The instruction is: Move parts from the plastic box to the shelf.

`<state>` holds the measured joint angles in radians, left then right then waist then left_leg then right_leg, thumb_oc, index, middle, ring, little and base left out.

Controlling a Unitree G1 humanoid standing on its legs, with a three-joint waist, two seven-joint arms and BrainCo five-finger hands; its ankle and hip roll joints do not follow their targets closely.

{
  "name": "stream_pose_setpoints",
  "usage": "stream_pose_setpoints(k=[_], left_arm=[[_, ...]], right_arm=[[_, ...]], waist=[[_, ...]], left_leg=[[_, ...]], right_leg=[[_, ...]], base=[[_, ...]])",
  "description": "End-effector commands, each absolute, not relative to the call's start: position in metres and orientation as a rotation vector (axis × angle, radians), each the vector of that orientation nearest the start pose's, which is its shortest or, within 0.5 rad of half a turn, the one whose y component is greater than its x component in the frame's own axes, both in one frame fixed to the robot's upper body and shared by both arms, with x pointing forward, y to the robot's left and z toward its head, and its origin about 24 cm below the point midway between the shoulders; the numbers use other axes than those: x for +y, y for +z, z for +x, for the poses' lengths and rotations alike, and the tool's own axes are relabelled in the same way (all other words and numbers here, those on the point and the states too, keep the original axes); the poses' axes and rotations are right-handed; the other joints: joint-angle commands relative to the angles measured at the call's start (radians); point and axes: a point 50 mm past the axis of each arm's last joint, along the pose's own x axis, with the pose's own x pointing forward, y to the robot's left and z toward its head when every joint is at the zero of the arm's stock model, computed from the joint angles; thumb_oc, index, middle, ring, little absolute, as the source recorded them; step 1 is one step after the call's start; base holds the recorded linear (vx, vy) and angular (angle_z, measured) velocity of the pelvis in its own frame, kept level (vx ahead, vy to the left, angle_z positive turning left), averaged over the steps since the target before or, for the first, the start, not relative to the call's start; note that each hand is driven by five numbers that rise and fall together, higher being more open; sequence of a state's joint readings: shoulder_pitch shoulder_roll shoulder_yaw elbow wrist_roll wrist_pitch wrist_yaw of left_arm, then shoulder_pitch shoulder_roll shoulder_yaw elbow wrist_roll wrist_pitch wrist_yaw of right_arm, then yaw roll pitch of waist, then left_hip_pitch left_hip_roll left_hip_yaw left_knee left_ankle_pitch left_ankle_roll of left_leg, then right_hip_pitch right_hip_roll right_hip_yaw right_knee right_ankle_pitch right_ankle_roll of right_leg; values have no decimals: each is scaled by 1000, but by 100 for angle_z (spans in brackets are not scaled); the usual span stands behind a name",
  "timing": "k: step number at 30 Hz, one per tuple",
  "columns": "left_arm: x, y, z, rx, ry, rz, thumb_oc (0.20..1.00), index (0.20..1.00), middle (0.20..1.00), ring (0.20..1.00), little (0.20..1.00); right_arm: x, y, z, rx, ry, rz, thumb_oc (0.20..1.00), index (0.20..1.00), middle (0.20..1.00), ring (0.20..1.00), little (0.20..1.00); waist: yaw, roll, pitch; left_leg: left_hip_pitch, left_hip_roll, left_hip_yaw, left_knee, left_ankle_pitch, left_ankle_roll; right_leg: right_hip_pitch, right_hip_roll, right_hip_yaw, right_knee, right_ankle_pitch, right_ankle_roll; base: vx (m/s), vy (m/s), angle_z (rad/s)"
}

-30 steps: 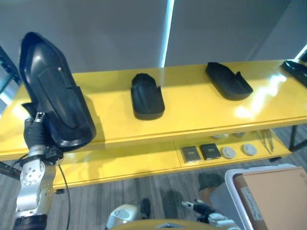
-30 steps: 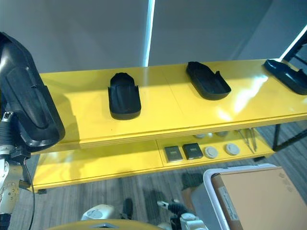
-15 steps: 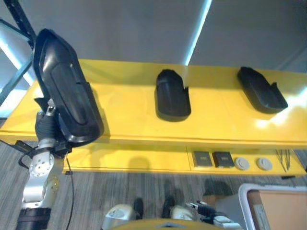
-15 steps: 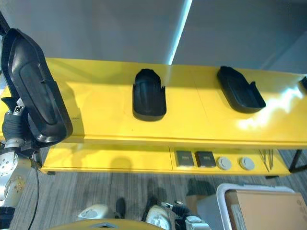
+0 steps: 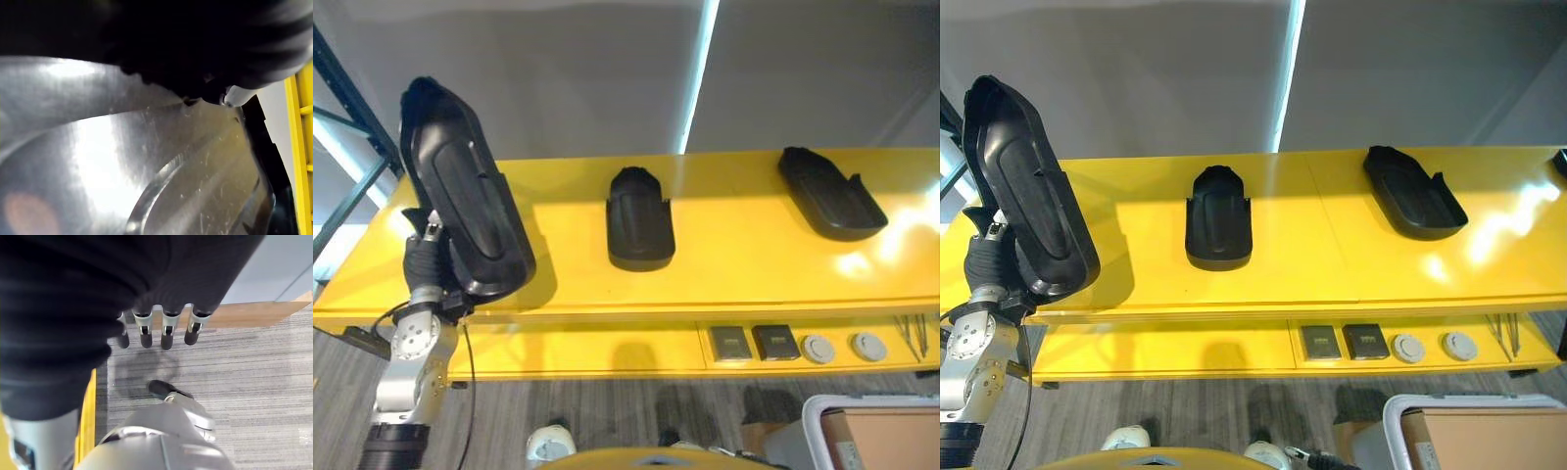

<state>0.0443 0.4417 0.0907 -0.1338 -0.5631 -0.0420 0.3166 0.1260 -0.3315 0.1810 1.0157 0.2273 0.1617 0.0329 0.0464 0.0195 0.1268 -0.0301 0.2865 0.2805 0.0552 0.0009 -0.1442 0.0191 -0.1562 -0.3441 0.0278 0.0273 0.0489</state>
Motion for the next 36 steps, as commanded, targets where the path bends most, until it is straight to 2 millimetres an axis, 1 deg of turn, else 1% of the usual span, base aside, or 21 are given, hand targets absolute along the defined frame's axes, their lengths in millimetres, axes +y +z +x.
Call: stream_pose_setpoints(k=[1, 3, 4, 5, 7, 8, 10, 11, 13, 14, 16, 17, 19, 20, 21, 23, 26, 27, 29, 32, 36], left_arm=[[259, 137, 244, -379, 312, -106, 200, 200, 200, 200, 200], [258, 137, 245, -372, 294, -86, 200, 200, 200, 200, 200], [258, 137, 245, -371, 291, -83, 200, 200, 200, 200, 200], [258, 135, 246, -347, 276, -46, 200, 200, 200, 200, 200], [260, 132, 247, -322, 270, -26, 200, 200, 200, 200, 200], [260, 132, 247, -322, 270, -26, 200, 200, 200, 200, 200], [270, 131, 248, -289, 293, 17, 200, 200, 200, 200, 200], [276, 129, 249, -258, 302, 38, 200, 200, 200, 200, 200], [281, 127, 250, -231, 305, 65, 200, 200, 200, 200, 200], [287, 123, 251, -187, 304, 131, 200, 200, 200, 200, 200], [292, 124, 251, -182, 313, 176, 200, 200, 200, 200, 200], [300, 126, 255, -134, 313, 248, 200, 200, 200, 200, 200], [307, 125, 261, -78, 330, 296, 200, 200, 200, 200, 200], [317, 123, 273, -19, 389, 329, 200, 200, 200, 200, 200], [318, 122, 275, 2, 391, 346, 200, 200, 200, 200, 200], [329, 119, 286, 71, 419, 441, 200, 200, 200, 200, 200], [341, 117, 300, 173, 456, 471, 200, 200, 200, 200, 200], [345, 112, 304, 219, 465, 410, 200, 200, 200, 200, 200], [352, 110, 309, 271, 501, 415, 200, 200, 200, 200, 200], [360, 109, 313, 330, 530, 487, 200, 200, 200, 200, 200], [364, 102, 315, 406, 550, 490, 200, 200, 200, 200, 200]], right_arm=[[-268, -151, 68, 1313, -167, -189, 1000, 1000, 1000, 1000, 1000], [-269, -151, 68, 1315, -165, -205, 1000, 1000, 1000, 1000, 1000], [-269, -151, 68, 1314, -166, -205, 1000, 1000, 1000, 1000, 1000], [-267, -152, 66, 1307, -189, -179, 1000, 1000, 1000, 1000, 1000], [-264, -153, 65, 1299, -186, -161, 1000, 1000, 1000, 1000, 1000], [-264, -153, 64, 1299, -186, -161, 1000, 1000, 1000, 1000, 1000], [-257, -154, 63, 1282, -157, -162, 1000, 1000, 1000, 1000, 1000], [-253, -154, 65, 1271, -143, -167, 1000, 1000, 1000, 1000, 1000], [-250, -153, 68, 1261, -125, -172, 1000, 1000, 1000, 1000, 1000], [-248, -152, 72, 1251, -89, -195, 1000, 1000, 1000, 1000, 1000], [-246, -151, 74, 1244, -65, -212, 1000, 1000, 1000, 1000, 1000], [-244, -149, 76, 1237, -27, -242, 1000, 1000, 1000, 1000, 1000], [-248, -148, 77, 1242, -13, -276, 1000, 1000, 1000, 1000, 1000], [-253, -146, 77, 1254, 12, -328, 1000, 1000, 1000, 1000, 1000], [-254, -146, 77, 1256, 14, -333, 1000, 1000, 1000, 1000, 1000], [-260, -144, 77, 1266, 22, -348, 1000, 1000, 1000, 1000, 1000], [-269, -141, 78, 1279, 25, -371, 1000, 1000, 1000, 1000, 1000], [-272, -141, 77, 1287, 22, -383, 1000, 1000, 1000, 1000, 1000], [-279, -140, 73, 1302, 21, -406, 1000, 1000, 1000, 1000, 1000], [-287, -139, 67, 1316, 16, -429, 1000, 1000, 1000, 1000, 1000], [-291, -138, 64, 1322, 6, -435, 1000, 1000, 1000, 1000, 1000]], waist=[[13, 8, 20], [18, 10, 26], [18, 12, 25], [22, 14, 37], [24, 16, 40], [25, 15, 40], [24, 15, 40], [25, 12, 40], [26, 7, 41], [29, 1, 41], [30, 0, 44], [24, -3, 44], [15, -2, 38], [0, -2, 27], [-2, -2, 25], [-23, -3, 14], [-49, -1, 4], [-62, 2, 1], [-82, 5, -3], [-107, 7, -2], [-128, 3, -1]], left_leg=[[37, 30, 2, -51, 161, -9], [46, -3, -6, -36, 99, 0], [43, -6, -3, -33, 96, 2], [40, -32, 1, 2, 64, 14], [38, -53, 4, 18, 45, 30], [38, -54, 4, 18, 44, 30], [40, -90, 13, 24, 22, 58], [44, -107, 25, 24, 11, 72], [46, -118, 40, 24, 1, 83], [64, -125, 59, 19, -24, 84], [68, -125, 77, 19, -28, 87], [73, -123, 104, 17, -33, 93], [71, -118, 116, 19, -32, 94], [69, -106, 128, 22, -25, 91], [69, -104, 129, 22, -24, 91], [70, -85, 140, 22, -15, 82], [72, -59, 155, 19, -1, 67], [75, -51, 162, 14, 4, 63], [78, -41, 172, 10, 10, 56], [71, -32, 178, 12, 14, 50], [65, -23, 189, 18, 14, 45]], right_leg=[[19, -38, -3, 29, -33, 88], [-7, -76, 0, 75, -31, 106], [-12, -82, -2, 79, -27, 108], [-17, -124, -8, 123, -29, 126], [-17, -147, -2, 140, -28, 141], [-18, -148, -2, 140, -29, 142], [-17, -180, 5, 152, -22, 165], [-20, -197, 1, 159, -9, 172], [-25, -211, -8, 165, 11, 178], [-27, -226, -24, 176, 25, 196], [-30, -233, -43, 179, 36, 200], [-36, -239, -54, 176, 47, 204], [-33, -234, -55, 162, 42, 204], [-27, -224, -50, 146, 38, 202], [-26, -222, -48, 144, 37, 201], [-26, -209, -37, 137, 28, 198], [-23, -192, -32, 129, 7, 193], [-23, -185, -30, 126, -1, 191], [-24, -175, -25, 120, -11, 190], [-35, -168, -13, 123, -17, 186], [-48, -163, -2, 126, -22, 183]], base=[[-12, 399, 4], [-22, 331, 0], [-8, 387, -18], [5, 311, -14], [18, 263, -1], [19, 209, -9], [2, 245, -29], [-22, 203, -24], [-7, 112, -20], [10, 66, -26], [-14, 46, -35], [-33, 29, -37], [-1, -3, -19], [41, -29, -10], [55, -33, -12], [60, -35, -11], [73, -39, -12], [81, -24, -9], [60, -2, -2], [29, -1, -8], [15, -16, -15]])
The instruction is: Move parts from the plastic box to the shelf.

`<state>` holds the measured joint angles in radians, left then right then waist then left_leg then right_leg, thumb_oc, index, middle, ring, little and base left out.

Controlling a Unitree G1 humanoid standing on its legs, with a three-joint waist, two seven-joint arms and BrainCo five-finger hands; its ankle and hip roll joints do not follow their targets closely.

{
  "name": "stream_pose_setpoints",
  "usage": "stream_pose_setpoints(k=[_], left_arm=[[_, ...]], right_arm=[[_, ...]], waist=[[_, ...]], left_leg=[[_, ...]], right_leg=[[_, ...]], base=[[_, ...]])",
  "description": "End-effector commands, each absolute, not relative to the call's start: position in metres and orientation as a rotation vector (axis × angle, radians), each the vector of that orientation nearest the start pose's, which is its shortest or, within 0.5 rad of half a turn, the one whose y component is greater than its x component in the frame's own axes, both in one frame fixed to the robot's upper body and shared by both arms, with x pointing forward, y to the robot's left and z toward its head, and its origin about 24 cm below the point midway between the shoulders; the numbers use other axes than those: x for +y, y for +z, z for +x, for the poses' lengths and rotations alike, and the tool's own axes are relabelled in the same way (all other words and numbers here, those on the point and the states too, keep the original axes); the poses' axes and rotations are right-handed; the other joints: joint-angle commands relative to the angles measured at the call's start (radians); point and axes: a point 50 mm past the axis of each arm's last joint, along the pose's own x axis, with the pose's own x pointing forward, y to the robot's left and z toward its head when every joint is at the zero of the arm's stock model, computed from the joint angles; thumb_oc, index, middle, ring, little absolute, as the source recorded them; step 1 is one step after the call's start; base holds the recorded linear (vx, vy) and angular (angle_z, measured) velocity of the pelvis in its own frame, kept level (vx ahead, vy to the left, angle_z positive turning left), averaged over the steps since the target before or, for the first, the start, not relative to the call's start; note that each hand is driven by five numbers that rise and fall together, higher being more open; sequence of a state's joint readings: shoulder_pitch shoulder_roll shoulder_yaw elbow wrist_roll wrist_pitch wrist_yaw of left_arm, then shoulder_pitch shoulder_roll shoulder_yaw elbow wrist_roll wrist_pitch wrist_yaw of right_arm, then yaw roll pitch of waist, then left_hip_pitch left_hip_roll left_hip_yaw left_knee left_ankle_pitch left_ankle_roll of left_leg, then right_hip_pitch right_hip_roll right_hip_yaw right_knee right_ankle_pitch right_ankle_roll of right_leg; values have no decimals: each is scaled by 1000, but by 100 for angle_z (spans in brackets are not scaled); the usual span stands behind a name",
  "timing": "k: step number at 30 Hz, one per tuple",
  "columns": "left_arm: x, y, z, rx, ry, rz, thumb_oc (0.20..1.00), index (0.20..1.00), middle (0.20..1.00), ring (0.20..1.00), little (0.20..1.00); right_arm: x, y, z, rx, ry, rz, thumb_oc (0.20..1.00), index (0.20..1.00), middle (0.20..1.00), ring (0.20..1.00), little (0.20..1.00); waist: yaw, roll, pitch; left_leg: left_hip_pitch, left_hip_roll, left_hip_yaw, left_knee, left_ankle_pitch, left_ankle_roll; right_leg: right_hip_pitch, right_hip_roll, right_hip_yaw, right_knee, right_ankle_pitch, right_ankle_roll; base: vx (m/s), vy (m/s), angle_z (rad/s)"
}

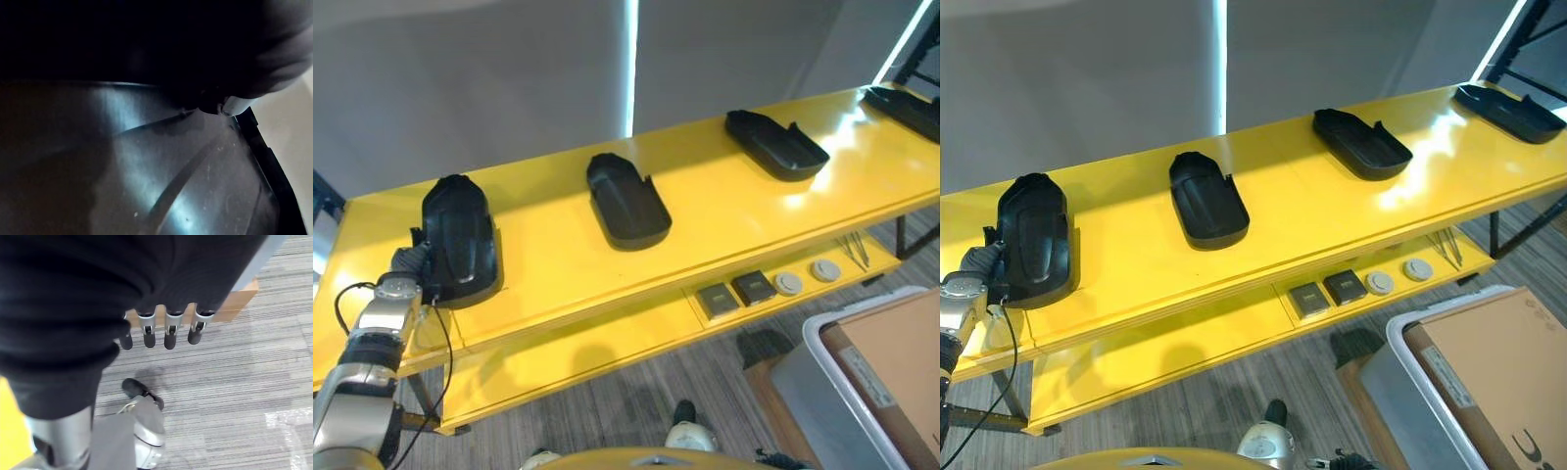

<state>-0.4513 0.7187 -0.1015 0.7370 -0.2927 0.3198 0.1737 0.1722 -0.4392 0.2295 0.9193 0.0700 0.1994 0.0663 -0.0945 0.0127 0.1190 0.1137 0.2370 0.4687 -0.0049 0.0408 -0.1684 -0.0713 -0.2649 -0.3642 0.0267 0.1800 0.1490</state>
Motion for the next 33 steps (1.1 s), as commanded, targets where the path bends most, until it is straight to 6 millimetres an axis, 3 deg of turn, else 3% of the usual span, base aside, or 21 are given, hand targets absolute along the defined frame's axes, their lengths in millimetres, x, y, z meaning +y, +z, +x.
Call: stream_pose_setpoints(k=[1, 15, 16, 17, 24, 29, 33], left_arm=[[366, 100, 315, 423, 560, 503, 200, 200, 200, 200, 200], [377, 90, 309, 556, 607, 560, 200, 200, 200, 200, 200], [377, 87, 308, 565, 603, 546, 272, 272, 272, 272, 272], [377, 86, 308, 571, 599, 542, 1000, 1000, 1000, 1000, 1000], [376, 88, 308, 528, 621, 531, 1000, 1000, 1000, 1000, 1000], [381, 111, 312, 413, 674, 567, 1000, 1000, 1000, 1000, 1000], [379, 153, 313, 212, 680, 639, 1000, 1000, 1000, 1000, 1000]], right_arm=[[-292, -137, 64, 1322, 7, -437, 1000, 1000, 1000, 1000, 1000], [-288, -137, 71, 1290, 33, -425, 1000, 1000, 1000, 1000, 1000], [-288, -137, 72, 1290, 33, -429, 1000, 1000, 1000, 1000, 1000], [-288, -137, 72, 1291, 35, -432, 1000, 1000, 1000, 1000, 1000], [-288, -138, 70, 1296, 38, -433, 1000, 1000, 1000, 1000, 1000], [-286, -139, 69, 1296, 41, -438, 1000, 1000, 1000, 1000, 1000], [-283, -140, 69, 1292, 31, -431, 1000, 1000, 1000, 1000, 1000]], waist=[[8, 9, 7], [-15, 3, 18], [-15, 3, 17], [-15, 4, 17], [-3, 1, 17], [10, 4, 11], [40, 10, 7]], left_leg=[[-80, 29, 3, 80, -26, 68], [-82, 40, 20, 102, -33, 67], [-82, 40, 21, 102, -33, 67], [-82, 40, 22, 103, -33, 67], [-76, 38, 18, 98, -32, 66], [-66, 33, 14, 84, -27, 65], [-57, 27, 3, 64, -21, 62]], right_leg=[[40, -53, 20, 128, -176, 82], [34, -56, 36, 128, -174, 80], [35, -56, 37, 126, -175, 79], [36, -56, 37, 126, -175, 79], [48, -56, 32, 116, -172, 80], [65, -53, 22, 102, -170, 79], [87, -53, 6, 83, -165, 82]], base=[[0, 0, 0], [3, -4, -4], [0, 0, 0], [0, 0, 0], [0, 0, 0], [-4, -1, 1], [-10, -1, 3]])
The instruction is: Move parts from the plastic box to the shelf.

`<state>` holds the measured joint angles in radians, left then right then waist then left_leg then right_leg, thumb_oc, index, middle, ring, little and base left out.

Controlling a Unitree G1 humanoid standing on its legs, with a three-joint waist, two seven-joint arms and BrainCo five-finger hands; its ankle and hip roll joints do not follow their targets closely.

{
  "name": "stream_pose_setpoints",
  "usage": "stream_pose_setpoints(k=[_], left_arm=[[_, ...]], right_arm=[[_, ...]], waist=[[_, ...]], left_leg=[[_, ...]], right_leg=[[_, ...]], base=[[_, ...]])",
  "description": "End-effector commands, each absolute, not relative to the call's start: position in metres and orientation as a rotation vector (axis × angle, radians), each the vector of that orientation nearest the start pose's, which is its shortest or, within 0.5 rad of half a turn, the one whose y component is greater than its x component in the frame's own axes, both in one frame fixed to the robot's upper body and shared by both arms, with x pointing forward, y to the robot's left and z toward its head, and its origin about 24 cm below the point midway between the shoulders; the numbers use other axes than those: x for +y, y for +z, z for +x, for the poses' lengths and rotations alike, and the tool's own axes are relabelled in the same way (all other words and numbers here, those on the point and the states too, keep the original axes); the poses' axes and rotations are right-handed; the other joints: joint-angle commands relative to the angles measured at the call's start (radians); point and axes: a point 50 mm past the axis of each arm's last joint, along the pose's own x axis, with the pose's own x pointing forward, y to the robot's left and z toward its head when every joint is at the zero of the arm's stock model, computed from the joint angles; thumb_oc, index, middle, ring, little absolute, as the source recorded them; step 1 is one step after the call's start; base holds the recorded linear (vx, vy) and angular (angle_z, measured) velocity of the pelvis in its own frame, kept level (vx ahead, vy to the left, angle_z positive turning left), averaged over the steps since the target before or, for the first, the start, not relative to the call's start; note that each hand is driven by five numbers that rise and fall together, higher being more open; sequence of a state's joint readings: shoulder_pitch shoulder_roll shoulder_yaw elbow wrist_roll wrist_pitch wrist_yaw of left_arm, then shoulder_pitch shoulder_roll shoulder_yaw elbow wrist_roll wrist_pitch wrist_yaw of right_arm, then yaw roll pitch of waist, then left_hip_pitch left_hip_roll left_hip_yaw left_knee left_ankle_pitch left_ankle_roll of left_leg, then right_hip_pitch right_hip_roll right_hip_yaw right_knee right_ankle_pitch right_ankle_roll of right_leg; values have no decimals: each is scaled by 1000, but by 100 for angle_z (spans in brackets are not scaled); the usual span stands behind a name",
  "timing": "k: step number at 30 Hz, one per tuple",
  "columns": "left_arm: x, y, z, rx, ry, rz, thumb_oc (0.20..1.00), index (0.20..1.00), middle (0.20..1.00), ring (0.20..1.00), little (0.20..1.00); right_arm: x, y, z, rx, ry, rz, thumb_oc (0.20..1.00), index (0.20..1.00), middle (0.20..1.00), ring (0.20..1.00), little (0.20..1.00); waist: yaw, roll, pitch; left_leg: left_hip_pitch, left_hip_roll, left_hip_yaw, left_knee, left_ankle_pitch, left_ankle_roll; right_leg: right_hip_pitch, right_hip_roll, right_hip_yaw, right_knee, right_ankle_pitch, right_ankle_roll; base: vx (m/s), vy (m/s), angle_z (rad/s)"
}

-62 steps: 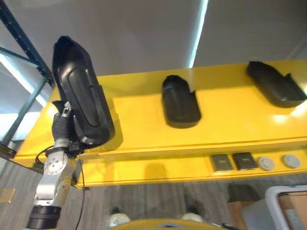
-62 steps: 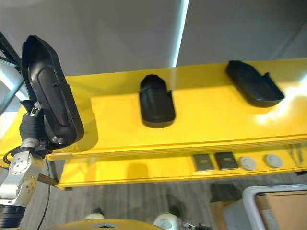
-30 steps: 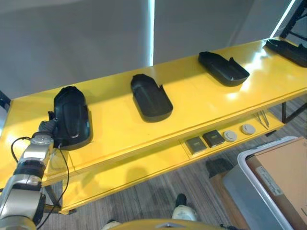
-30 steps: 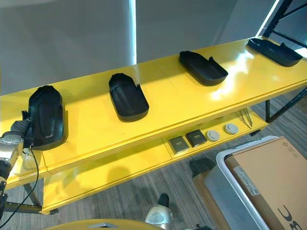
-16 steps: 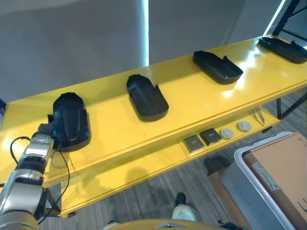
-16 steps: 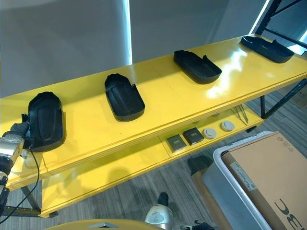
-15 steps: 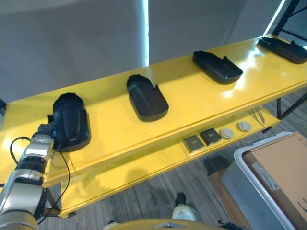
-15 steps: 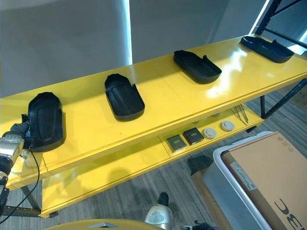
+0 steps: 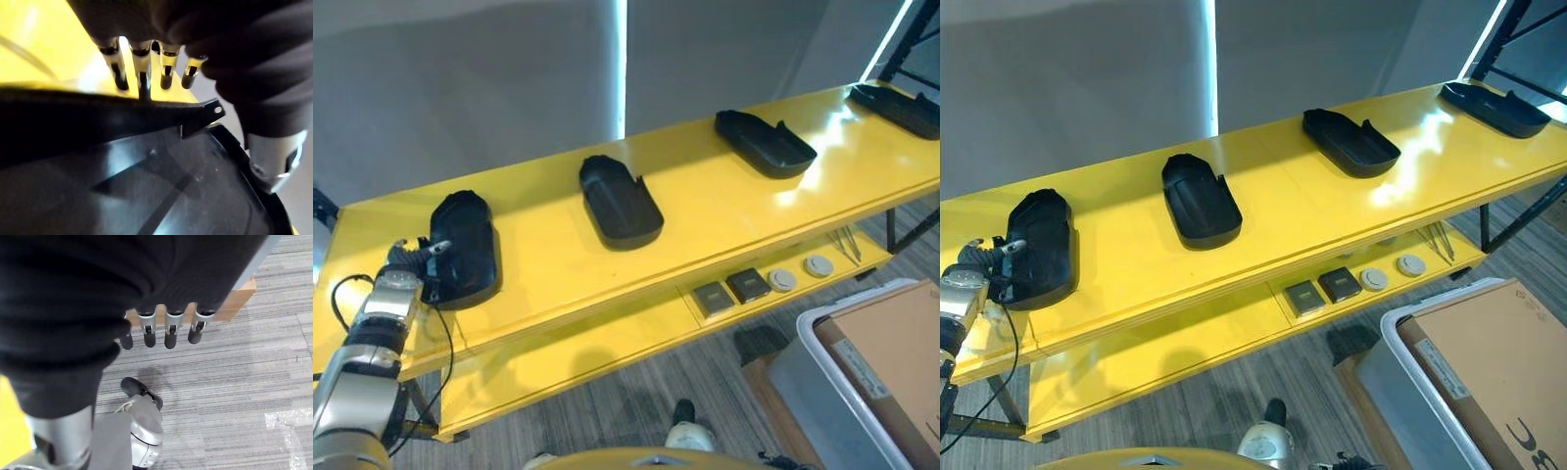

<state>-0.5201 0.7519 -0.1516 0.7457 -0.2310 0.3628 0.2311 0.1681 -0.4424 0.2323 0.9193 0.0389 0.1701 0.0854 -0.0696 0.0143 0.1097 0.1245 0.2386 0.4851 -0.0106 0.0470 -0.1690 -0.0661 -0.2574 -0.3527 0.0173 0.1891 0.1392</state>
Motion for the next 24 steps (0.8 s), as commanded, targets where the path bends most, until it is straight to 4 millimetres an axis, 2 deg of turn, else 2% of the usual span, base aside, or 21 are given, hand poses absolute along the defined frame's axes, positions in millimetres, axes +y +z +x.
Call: stream_pose_setpoints(k=[1, 2, 4, 5, 8, 9, 11, 13, 15, 16, 17, 18, 22, 24], left_arm=[[378, 161, 313, 175, 678, 650, 1000, 1000, 1000, 1000, 1000], [375, 185, 308, 61, 674, 692, 1000, 1000, 1000, 1000, 1000], [373, 200, 302, -24, 675, 718, 1000, 1000, 1000, 1000, 1000], [369, 218, 293, -126, 668, 723, 1000, 1000, 1000, 1000, 1000], [360, 234, 280, -255, 606, 694, 1000, 1000, 1000, 1000, 1000], [348, 240, 275, -325, 497, 634, 1000, 1000, 1000, 1000, 1000], [325, 239, 266, -388, 298, 517, 1000, 1000, 1000, 1000, 1000], [296, 224, 251, -422, 75, 409, 1000, 1000, 1000, 1000, 1000], [282, 204, 238, -422, -60, 339, 1000, 1000, 1000, 1000, 1000], [278, 199, 236, -416, -99, 323, 799, 799, 799, 799, 799], [275, 195, 234, -414, -125, 310, 438, 438, 438, 438, 438], [263, 176, 231, -365, -200, 234, 200, 200, 200, 200, 200], [245, 147, 231, -274, -257, 107, 200, 200, 200, 200, 200], [242, 139, 232, -259, -236, 101, 200, 200, 200, 200, 200]], right_arm=[[-282, -141, 68, 1292, 30, -432, 1000, 1000, 1000, 1000, 1000], [-280, -141, 66, 1293, 34, -435, 1000, 1000, 1000, 1000, 1000], [-279, -142, 65, 1294, 33, -433, 1000, 1000, 1000, 1000, 1000], [-276, -143, 64, 1293, 24, -418, 1000, 1000, 1000, 1000, 1000], [-272, -144, 64, 1289, 11, -400, 1000, 1000, 1000, 1000, 1000], [-269, -145, 65, 1284, -2, -385, 1000, 1000, 1000, 1000, 1000], [-266, -146, 67, 1279, -18, -361, 1000, 1000, 1000, 1000, 1000], [-262, -147, 68, 1271, -40, -338, 1000, 1000, 1000, 1000, 1000], [-259, -147, 70, 1261, -39, -343, 1000, 1000, 1000, 1000, 1000], [-258, -148, 69, 1261, -43, -336, 1000, 1000, 1000, 1000, 1000], [-257, -148, 68, 1262, -48, -330, 1000, 1000, 1000, 1000, 1000], [-255, -150, 66, 1266, -58, -313, 1000, 1000, 1000, 1000, 1000], [-253, -153, 60, 1277, -45, -315, 1000, 1000, 1000, 1000, 1000], [-253, -153, 60, 1278, -53, -310, 1000, 1000, 1000, 1000, 1000]], waist=[[21, 10, 15], [39, 11, 13], [51, 11, 12], [69, 12, 10], [90, 11, 6], [106, 10, 3], [127, 7, 2], [151, 4, 5], [163, 1, 7], [166, 0, 6], [168, -1, 6], [174, -5, 4], [186, -6, 3], [188, -5, 5]], left_leg=[[-67, 25, -15, 68, -27, 63], [-63, 22, -21, 60, -25, 61], [-60, 19, -27, 55, -24, 60], [-58, 16, -37, 51, -24, 59], [-56, 12, -49, 46, -26, 61], [-57, 9, -56, 44, -28, 62], [-59, 5, -68, 43, -29, 62], [-63, 0, -82, 42, -30, 61], [-62, -2, -85, 40, -29, 58], [-61, -2, -85, 39, -29, 58], [-60, -2, -84, 37, -27, 57], [-59, -4, -83, 33, -26, 58], [-64, -7, -89, 34, -23, 59], [-68, -7, -91, 38, -22, 60]], right_leg=[[86, -60, -8, 89, -173, 92], [98, -61, -17, 79, -171, 93], [107, -61, -23, 74, -170, 94], [117, -62, -31, 68, -169, 95], [129, -63, -41, 61, -169, 96], [135, -64, -49, 57, -168, 96], [143, -64, -58, 51, -166, 97], [149, -64, -67, 46, -161, 99], [155, -62, -77, 45, -160, 99], [156, -61, -79, 43, -159, 98], [157, -60, -79, 42, -159, 96], [159, -58, -81, 36, -156, 92], [161, -54, -81, 25, -147, 88], [161, -54, -81, 23, -143, 87]], base=[[-13, 6, 25], [-10, 6, 26], [-5, 1, 15], [-5, -4, 13], [-5, -11, 13], [-4, -19, 16], [-8, -22, 16], [-17, -31, 15], [-4, -38, 11], [11, -31, 15], [23, -34, 10], [21, -33, 2], [2, -21, -2], [-19, -25, -5]])
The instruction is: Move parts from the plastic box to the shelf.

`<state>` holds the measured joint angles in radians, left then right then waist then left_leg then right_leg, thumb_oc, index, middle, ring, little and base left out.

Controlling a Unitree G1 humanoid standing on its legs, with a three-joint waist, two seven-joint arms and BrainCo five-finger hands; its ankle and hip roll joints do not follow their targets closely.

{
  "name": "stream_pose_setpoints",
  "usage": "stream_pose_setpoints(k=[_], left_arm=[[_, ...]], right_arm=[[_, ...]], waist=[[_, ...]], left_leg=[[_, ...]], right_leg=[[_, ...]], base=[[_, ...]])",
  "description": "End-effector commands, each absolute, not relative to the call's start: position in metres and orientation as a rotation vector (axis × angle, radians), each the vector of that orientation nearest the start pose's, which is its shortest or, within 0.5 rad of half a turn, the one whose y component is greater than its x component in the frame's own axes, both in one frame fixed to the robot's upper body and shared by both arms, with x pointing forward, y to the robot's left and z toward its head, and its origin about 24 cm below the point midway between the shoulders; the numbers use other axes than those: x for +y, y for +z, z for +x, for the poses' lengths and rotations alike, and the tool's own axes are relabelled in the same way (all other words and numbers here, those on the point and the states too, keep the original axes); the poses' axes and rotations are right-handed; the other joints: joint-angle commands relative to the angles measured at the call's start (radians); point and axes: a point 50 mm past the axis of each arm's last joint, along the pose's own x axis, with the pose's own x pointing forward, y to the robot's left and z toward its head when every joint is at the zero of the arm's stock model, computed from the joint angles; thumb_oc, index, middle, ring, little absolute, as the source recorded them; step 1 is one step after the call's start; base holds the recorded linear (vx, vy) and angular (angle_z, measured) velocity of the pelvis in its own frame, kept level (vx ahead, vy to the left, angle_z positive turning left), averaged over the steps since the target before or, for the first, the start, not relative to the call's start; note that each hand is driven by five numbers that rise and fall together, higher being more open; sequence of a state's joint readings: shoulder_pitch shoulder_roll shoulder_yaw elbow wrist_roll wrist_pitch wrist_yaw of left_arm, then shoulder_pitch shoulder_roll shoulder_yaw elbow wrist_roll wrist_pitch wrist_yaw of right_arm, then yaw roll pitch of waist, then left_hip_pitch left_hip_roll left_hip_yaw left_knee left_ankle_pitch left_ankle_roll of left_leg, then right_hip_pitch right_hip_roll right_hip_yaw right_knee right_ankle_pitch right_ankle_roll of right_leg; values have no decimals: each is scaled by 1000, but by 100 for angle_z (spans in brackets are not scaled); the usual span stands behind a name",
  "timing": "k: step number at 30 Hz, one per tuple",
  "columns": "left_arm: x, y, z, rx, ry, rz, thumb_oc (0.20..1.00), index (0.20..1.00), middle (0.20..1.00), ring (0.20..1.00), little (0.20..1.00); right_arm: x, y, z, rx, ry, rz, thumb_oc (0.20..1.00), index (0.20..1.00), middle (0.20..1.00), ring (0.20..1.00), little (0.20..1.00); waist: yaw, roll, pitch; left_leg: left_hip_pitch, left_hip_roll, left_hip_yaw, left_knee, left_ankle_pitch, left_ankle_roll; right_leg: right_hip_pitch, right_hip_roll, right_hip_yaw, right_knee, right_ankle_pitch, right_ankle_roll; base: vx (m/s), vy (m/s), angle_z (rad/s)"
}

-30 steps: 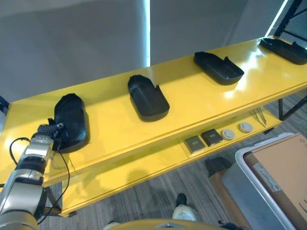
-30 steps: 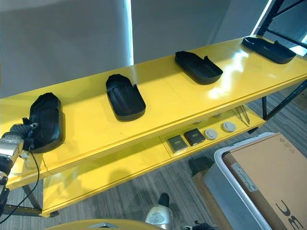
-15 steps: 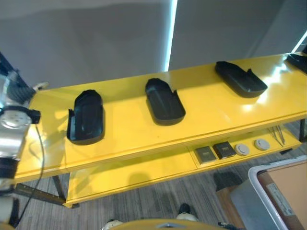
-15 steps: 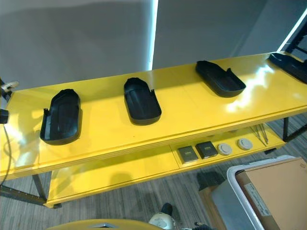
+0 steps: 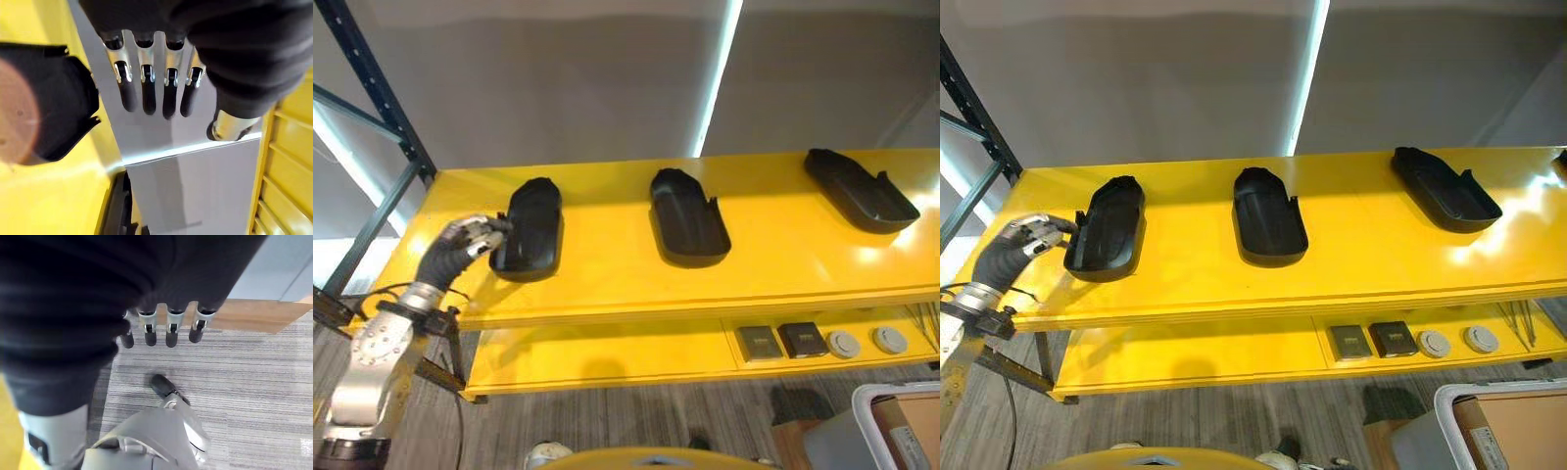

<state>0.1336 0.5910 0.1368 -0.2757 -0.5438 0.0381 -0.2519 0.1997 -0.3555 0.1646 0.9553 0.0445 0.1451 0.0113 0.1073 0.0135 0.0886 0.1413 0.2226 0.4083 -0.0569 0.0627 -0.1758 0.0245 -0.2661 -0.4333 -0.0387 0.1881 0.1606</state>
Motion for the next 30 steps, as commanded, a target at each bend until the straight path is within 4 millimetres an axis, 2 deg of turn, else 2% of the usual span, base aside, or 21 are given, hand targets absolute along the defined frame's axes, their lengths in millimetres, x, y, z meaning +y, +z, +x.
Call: stream_pose_setpoints(k=[1, 9, 15, 23, 30], left_arm=[[242, 137, 233, -260, -225, 104, 200, 200, 200, 200, 200], [242, 101, 249, -134, -104, 73, 200, 200, 200, 200, 200], [241, 87, 256, -88, -70, -59, 200, 200, 200, 200, 200], [232, 75, 254, -34, -107, -85, 200, 200, 200, 200, 200], [239, 54, 258, 35, -5, -87, 200, 200, 200, 200, 200]], right_arm=[[-254, -153, 61, 1278, -52, -312, 1000, 1000, 1000, 1000, 1000], [-263, -153, 55, 1309, -38, -361, 1000, 1000, 1000, 1000, 1000], [-268, -152, 50, 1318, -49, -369, 1000, 1000, 1000, 1000, 1000], [-268, -150, 50, 1305, -36, -375, 1000, 1000, 1000, 1000, 1000], [-269, -148, 53, 1303, -24, -384, 1000, 1000, 1000, 1000, 1000]], waist=[[10, -4, 28], [-28, -8, 35], [-49, -8, 34], [-61, -8, 34], [-77, -12, 34]], left_leg=[[-86, 10, -13, 85, -37, 67], [-78, 20, 20, 94, -39, 68], [-76, 24, 26, 96, -41, 67], [-71, 26, 30, 103, -48, 67], [-69, 29, 31, 112, -51, 69]], right_leg=[[69, -45, 0, 79, -142, 65], [56, -43, 22, 85, -142, 57], [50, -42, 38, 82, -139, 56], [48, -43, 48, 80, -137, 57], [46, -42, 59, 85, -139, 57]], base=[[-26, -25, -8], [-8, -12, -6], [6, -3, -5], [-1, -1, -1], [15, 1, -2]])
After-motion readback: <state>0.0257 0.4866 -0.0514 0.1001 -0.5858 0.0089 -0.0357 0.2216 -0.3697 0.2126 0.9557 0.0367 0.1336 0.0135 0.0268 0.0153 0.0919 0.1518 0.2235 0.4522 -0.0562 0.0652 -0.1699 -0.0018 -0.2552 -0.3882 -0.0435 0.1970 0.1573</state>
